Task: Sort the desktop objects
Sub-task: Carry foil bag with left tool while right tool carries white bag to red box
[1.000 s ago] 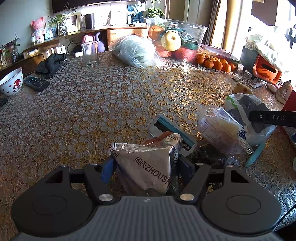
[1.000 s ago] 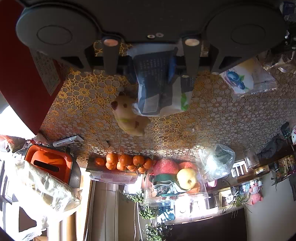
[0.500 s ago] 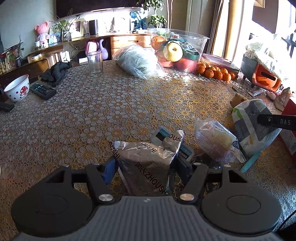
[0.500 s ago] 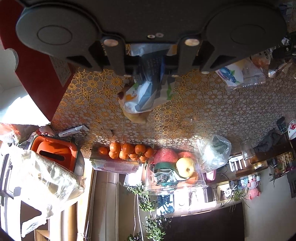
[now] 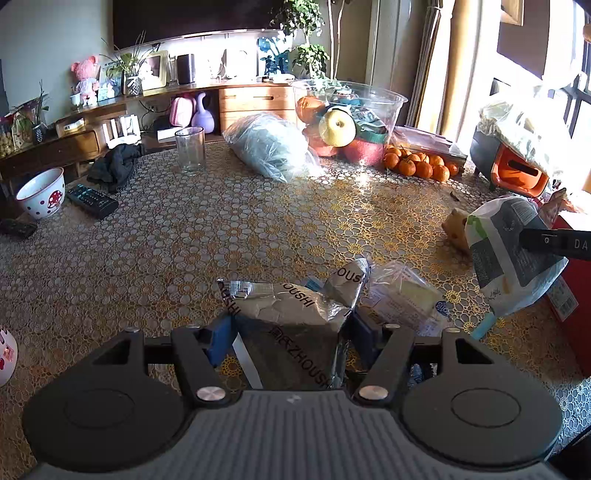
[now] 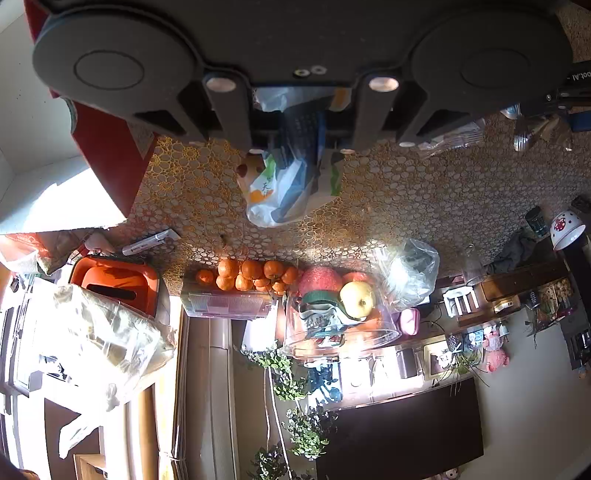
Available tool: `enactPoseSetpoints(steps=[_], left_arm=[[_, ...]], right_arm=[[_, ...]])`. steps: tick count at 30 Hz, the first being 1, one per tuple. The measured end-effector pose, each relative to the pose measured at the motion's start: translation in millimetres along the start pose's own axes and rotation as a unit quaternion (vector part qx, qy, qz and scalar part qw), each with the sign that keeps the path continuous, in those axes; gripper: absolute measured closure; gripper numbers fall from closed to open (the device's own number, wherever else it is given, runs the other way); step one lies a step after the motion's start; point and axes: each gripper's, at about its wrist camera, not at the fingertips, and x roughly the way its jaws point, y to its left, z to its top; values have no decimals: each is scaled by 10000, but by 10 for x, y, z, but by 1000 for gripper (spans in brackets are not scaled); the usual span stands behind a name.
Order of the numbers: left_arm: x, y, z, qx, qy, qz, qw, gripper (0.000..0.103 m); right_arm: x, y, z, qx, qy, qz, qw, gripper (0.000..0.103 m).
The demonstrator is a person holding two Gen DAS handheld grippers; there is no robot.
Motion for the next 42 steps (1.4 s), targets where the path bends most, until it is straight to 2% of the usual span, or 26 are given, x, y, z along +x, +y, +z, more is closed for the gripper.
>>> enactPoseSetpoints(steps=[9,20,31,42], left_arm=[[-306,-206,94,139,-140,-71,9998,39],[-660,-650,176,470,-217,-267,9983,38],[-854,-1185,232,817,-231,-721,9938,38],[-903,-1860,389,1195,-255,-1341,9834,38]], right_arm=[[-398,-101,12,106,-167,43,9998,89],[-1009,-388,3,243,-500,0,9985,89],[-1435,-830,-31,480,-589,-203,9969,89],[-1623,-1340,-38,648,-590,-486,9950,89]])
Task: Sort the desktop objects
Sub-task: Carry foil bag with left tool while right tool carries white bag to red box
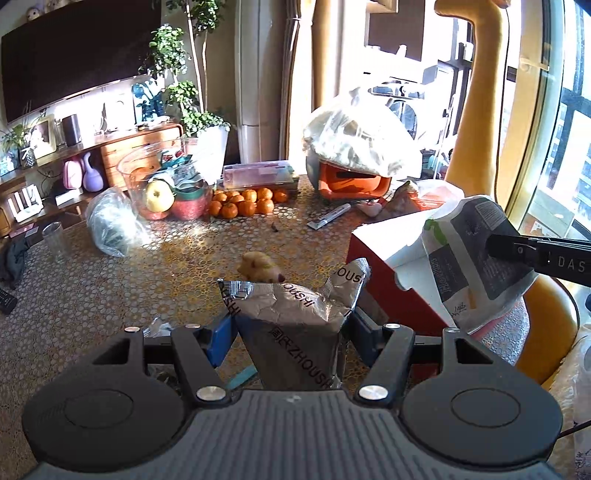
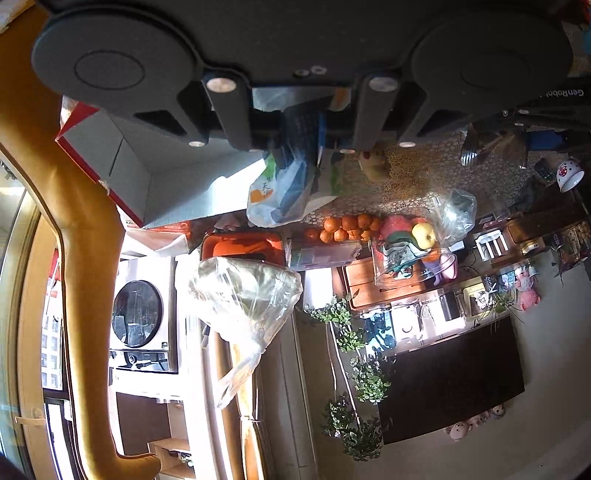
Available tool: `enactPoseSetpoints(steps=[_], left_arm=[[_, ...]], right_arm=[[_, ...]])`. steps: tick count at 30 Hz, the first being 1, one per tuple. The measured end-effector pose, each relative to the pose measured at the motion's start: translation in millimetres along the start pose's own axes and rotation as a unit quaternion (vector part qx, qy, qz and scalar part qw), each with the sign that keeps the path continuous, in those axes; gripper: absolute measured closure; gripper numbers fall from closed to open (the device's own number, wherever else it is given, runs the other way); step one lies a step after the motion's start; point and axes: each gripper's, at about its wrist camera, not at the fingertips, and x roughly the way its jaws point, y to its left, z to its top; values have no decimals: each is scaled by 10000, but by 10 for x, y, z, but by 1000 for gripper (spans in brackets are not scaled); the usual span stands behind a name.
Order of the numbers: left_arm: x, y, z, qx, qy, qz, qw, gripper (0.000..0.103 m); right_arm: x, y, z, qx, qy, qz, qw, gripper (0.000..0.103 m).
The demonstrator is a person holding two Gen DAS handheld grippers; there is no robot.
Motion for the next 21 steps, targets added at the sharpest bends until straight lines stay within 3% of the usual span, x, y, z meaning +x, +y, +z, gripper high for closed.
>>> enactPoseSetpoints(steps=[21], left_arm=[[544,-1155,374,1045,54,-721,9919,38]], right_arm=[[159,-806,53,56,96,-550,9984,89]])
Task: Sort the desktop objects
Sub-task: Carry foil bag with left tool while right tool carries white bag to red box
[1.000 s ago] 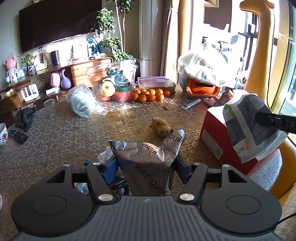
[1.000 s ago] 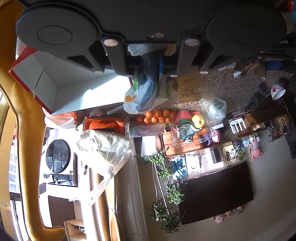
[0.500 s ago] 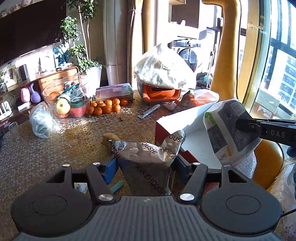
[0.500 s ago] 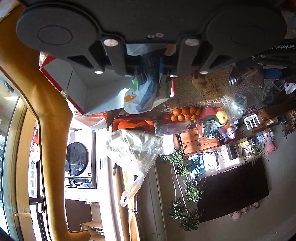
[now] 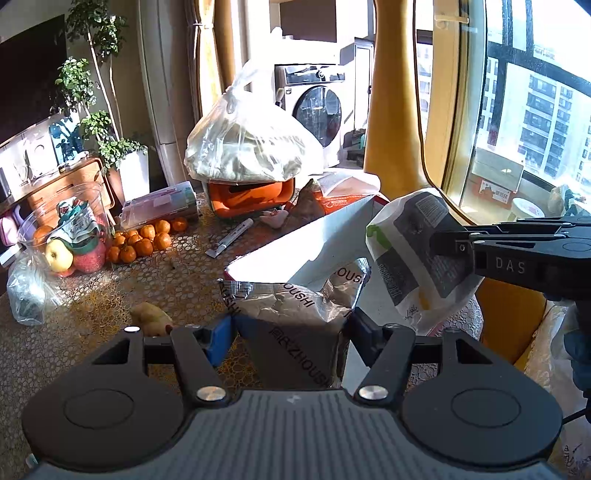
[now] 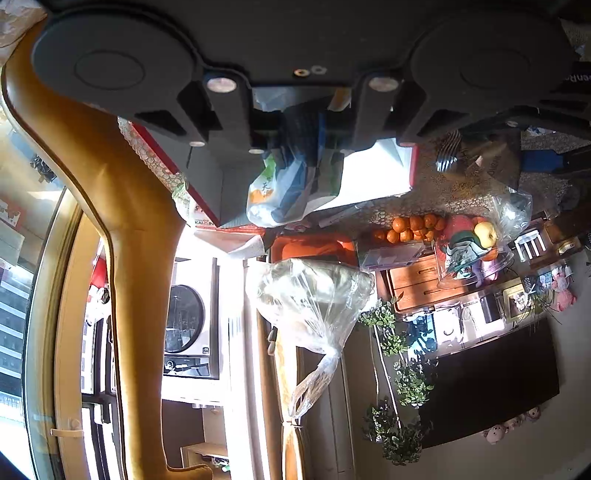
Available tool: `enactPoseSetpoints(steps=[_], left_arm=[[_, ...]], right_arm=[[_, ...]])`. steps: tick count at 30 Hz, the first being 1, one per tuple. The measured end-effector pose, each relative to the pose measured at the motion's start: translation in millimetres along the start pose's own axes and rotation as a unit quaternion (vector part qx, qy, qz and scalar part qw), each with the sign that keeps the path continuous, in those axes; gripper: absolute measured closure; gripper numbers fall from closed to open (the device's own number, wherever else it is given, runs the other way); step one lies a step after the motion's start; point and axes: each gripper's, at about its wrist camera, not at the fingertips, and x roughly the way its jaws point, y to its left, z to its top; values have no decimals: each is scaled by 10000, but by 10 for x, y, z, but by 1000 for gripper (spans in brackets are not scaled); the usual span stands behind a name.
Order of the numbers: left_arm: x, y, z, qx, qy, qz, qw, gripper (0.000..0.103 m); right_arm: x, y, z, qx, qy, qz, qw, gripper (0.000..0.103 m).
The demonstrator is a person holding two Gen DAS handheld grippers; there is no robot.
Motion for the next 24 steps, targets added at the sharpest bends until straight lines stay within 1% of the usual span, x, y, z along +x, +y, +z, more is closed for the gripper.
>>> enactPoseSetpoints(steps=[5,8,13,17,20,24], left_arm=[[239,-156,67,232,96,-102,9996,38],[392,-200,105,329,164,-201,9991,38],[656,-237,172,459,300,-215,9983,38],[886,-279,208,566,460,-211,9971,38],[1056,-335,184,688,622,-197,9955,38],[1222,-405,140,812,806,-267,9931,38]], right_arm=[[142,-171,-7,92,101,-78,9999,89],[214,-297,-32,228,194,-53,9995,89],[342,-462,-23,420,259,-68,9988,89],[459,-531,-27,381,316,-108,9987,89],[554,-550,-27,278,379,-104,9988,89],[703,-600,-58,331,541,-53,9980,89]])
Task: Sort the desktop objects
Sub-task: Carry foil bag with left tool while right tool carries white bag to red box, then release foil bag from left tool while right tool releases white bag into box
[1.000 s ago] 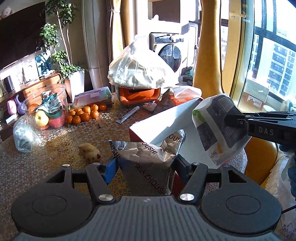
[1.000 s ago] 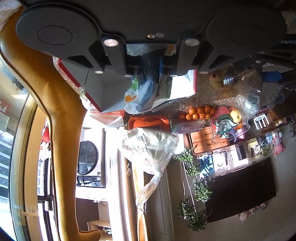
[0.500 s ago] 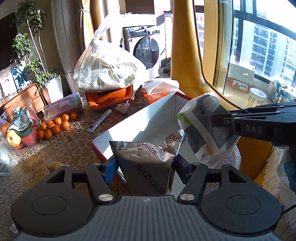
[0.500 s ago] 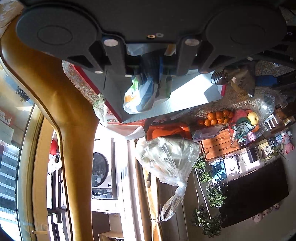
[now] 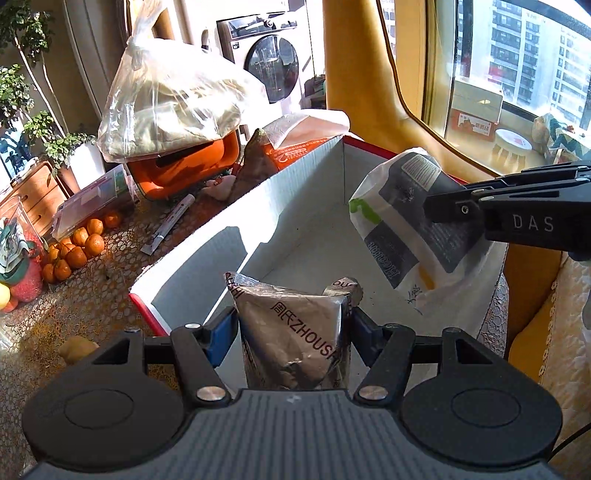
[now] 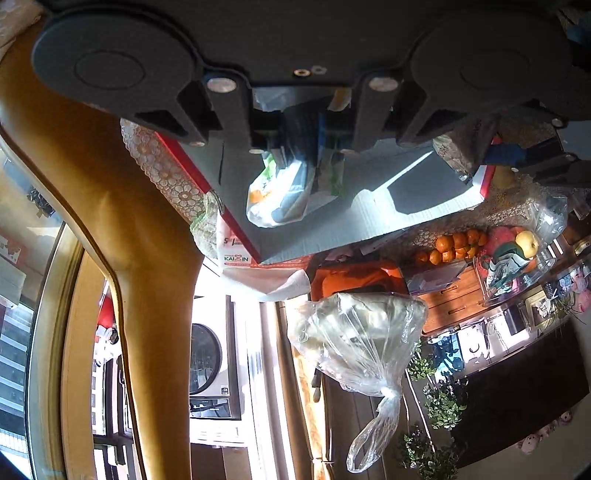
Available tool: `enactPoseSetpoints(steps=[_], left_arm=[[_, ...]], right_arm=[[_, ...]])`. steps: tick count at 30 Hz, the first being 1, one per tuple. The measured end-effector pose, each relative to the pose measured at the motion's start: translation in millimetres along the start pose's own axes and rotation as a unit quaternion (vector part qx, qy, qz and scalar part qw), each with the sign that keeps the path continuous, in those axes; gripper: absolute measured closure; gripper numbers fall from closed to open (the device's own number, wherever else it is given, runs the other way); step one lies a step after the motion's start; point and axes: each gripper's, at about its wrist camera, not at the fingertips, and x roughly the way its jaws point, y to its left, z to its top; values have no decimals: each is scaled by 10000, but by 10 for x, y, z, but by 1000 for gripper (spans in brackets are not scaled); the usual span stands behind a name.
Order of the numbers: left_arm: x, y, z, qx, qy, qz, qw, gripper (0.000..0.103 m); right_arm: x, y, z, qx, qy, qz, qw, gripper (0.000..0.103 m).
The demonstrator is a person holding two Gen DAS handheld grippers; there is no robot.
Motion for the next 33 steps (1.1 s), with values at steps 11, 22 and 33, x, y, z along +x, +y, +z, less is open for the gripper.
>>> enactPoseSetpoints(steps=[11,22,33], left_arm=[[348,-63,-23,175,426,-9,9989,38],[512,-69,32,325,770,-86,9965,38],[485,-41,33,286,780,-204,9963,38]], right_arm=[[335,20,-92,-163,321,3,9994,89],[513,-36,-196,-84,601,-9,9982,89],[522,-35,-225,-175,611,-146,9979,80]])
